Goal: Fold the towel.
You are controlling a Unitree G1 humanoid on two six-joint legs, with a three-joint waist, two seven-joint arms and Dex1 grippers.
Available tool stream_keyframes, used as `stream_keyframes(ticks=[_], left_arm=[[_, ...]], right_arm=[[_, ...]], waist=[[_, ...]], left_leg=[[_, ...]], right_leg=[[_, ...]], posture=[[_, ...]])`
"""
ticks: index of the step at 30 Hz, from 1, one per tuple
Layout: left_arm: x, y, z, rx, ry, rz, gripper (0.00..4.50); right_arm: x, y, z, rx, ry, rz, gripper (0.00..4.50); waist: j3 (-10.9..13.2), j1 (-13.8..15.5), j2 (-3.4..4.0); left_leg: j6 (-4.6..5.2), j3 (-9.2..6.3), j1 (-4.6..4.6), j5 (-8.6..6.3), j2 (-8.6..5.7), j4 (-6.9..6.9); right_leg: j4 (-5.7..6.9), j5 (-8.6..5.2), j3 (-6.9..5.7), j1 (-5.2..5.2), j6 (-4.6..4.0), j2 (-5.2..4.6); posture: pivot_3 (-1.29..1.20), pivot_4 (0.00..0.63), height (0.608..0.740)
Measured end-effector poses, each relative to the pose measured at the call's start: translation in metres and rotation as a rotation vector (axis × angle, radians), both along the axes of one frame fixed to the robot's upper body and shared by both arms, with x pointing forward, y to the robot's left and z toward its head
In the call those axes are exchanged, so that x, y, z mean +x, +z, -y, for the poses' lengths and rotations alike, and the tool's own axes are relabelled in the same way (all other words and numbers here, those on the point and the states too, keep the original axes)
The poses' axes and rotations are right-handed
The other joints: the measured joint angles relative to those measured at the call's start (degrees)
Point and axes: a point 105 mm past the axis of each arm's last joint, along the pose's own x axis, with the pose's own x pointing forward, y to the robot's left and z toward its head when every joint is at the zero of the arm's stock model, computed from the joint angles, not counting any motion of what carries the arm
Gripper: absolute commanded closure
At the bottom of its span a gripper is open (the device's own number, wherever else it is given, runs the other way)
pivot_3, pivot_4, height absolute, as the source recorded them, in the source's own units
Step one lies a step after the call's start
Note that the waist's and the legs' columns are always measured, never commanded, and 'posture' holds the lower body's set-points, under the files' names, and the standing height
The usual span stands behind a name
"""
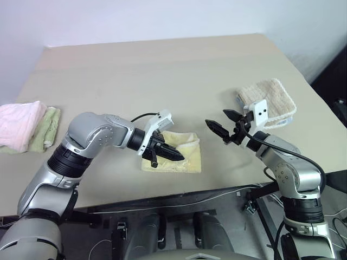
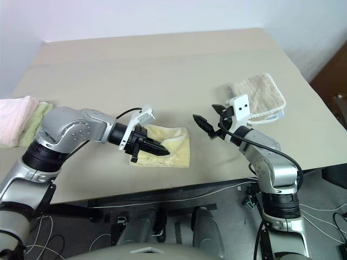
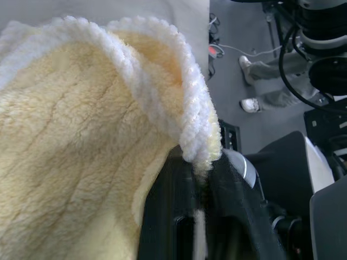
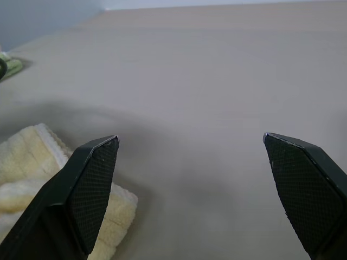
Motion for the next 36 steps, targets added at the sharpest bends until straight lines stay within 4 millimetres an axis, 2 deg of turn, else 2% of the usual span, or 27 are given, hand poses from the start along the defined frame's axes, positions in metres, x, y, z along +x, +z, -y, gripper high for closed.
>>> stream_keyframes(ticks=[5,9,13,16,19,21,23,25,28,31,36], left_arm=[[-0.002,0.0,0.005,-0.019,-0.007,0.001,1.47],[0.004,0.008,0.001,-0.05,0.023,0.027,0.14],[0.014,0.038,-0.01,-0.174,0.076,0.095,0.02],[0.025,0.055,-0.029,-0.235,0.136,0.234,0.0],[0.034,0.051,-0.046,-0.25,0.204,0.317,0.55],[0.036,0.035,-0.062,-0.212,0.239,0.359,1.23],[0.032,0.018,-0.073,-0.175,0.237,0.374,1.92],[0.028,0.007,-0.076,-0.188,0.235,0.372,2.54],[0.023,0.001,-0.067,-0.258,0.213,0.377,3.57],[0.021,0.001,-0.061,-0.305,0.191,0.409,4.48],[0.021,-0.001,-0.051,-0.311,0.158,0.482,4.48]], right_arm=[[0.003,0.0,0.002,-0.022,-0.015,0.017,0.0],[0.004,0.003,0.0,-0.016,-0.009,0.026,0.0],[0.003,0.009,-0.006,0.029,0.035,0.014,0.0],[-0.004,0.014,-0.015,0.073,0.103,0.001,0.58],[-0.018,0.026,-0.031,0.109,0.215,0.016,1.52],[-0.031,0.034,-0.047,0.129,0.308,0.035,2.25],[-0.039,0.034,-0.058,0.142,0.363,0.021,2.94],[-0.042,0.029,-0.065,0.151,0.391,-0.002,3.56],[-0.047,0.02,-0.075,0.153,0.427,-0.043,4.5],[-0.05,0.015,-0.08,0.151,0.444,-0.063,4.5],[-0.047,0.001,-0.086,0.049,0.441,-0.088,4.5]], waist=[[0.0,-0.01,0.0],[0.0,-0.06,0.0],[0.0,-0.07,0.0],[0.0,-0.13,0.01],[-0.01,-0.13,0.01],[-0.01,-0.23,0.01],[-0.01,-0.19,0.01],[-0.01,0.11,0.01],[-0.01,0.38,0.0],[-0.01,0.01,0.0],[-0.02,-0.15,0.02]], left_leg=[[0.03,0.0,0.0,0.02,0.0,0.05],[0.05,-0.01,0.01,0.03,0.0,0.06],[0.05,-0.02,0.02,0.03,0.0,0.08],[0.05,-0.01,0.04,0.03,0.0,0.07],[0.04,-0.02,0.05,0.03,0.0,0.05],[0.01,-0.02,0.06,0.0,0.01,0.02],[-0.11,-0.02,0.05,-0.06,0.0,0.01],[-0.09,-0.03,0.05,-0.08,0.0,0.02],[-0.03,-0.01,0.01,-0.12,-0.02,0.06],[-0.03,-0.01,0.02,-0.12,-0.02,0.04],[-0.03,0.0,0.04,-0.11,-0.01,0.06]], right_leg=[[0.02,0.0,-0.01,0.02,0.01,0.01],[0.04,0.01,-0.02,0.03,0.01,0.02],[0.07,0.01,-0.04,0.04,0.02,0.03],[0.07,0.01,-0.03,0.04,0.02,0.03],[0.06,0.01,-0.03,0.05,0.02,0.01],[0.06,0.01,-0.02,0.05,0.01,0.0],[0.05,0.0,-0.02,0.04,0.0,-0.02],[0.02,0.0,-0.04,0.07,-0.01,-0.06],[-0.02,0.02,-0.05,0.08,-0.02,-0.09],[-0.02,0.02,-0.05,0.06,-0.02,-0.08],[0.02,0.02,-0.05,0.07,-0.02,-0.06]], posture=[[0.0,0.15,0.74],[0.0,0.15,0.74],[0.0,0.15,0.74],[0.0,0.15,0.74],[0.0,0.15,0.74],[0.0,0.15,0.74],[0.0,0.15,0.74],[0.0,0.15,0.74],[0.0,0.15,0.74],[0.0,0.15,0.74],[0.0,0.15,0.74]])
